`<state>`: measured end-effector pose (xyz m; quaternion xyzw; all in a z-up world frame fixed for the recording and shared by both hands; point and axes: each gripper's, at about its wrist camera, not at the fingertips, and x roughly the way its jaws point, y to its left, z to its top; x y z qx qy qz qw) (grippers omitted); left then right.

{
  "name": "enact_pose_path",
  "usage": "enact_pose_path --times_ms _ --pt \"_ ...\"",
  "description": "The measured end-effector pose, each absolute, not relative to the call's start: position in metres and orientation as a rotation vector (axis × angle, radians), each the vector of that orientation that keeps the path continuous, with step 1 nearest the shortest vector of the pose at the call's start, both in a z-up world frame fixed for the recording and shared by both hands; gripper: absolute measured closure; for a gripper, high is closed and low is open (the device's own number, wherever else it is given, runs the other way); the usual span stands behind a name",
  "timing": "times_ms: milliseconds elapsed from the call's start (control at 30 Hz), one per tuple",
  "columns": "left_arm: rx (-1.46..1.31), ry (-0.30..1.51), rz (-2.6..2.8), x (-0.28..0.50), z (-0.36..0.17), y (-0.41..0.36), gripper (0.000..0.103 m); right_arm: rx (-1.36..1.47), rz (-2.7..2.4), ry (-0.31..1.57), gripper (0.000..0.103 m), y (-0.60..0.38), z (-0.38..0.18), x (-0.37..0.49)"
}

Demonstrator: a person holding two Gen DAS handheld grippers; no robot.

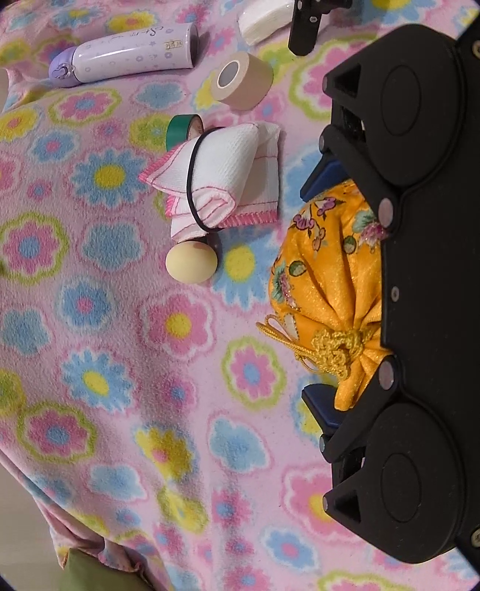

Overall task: Organize soft objects
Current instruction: 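Hold the orange pouch with the left tool while the right tool grasps the white tissue pack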

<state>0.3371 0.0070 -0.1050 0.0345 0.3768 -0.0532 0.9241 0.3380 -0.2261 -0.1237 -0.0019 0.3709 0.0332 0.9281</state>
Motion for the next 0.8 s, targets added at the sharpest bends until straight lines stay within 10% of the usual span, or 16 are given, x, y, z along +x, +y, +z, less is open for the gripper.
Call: enact_pose_path --times_ms 800 --pt "0.069 0.766 -0.120 0.3365 -0.1067 0.0076 0.004 -0.013 0.065 0.760 0.000 -0.2252 -0.1246 0.3414"
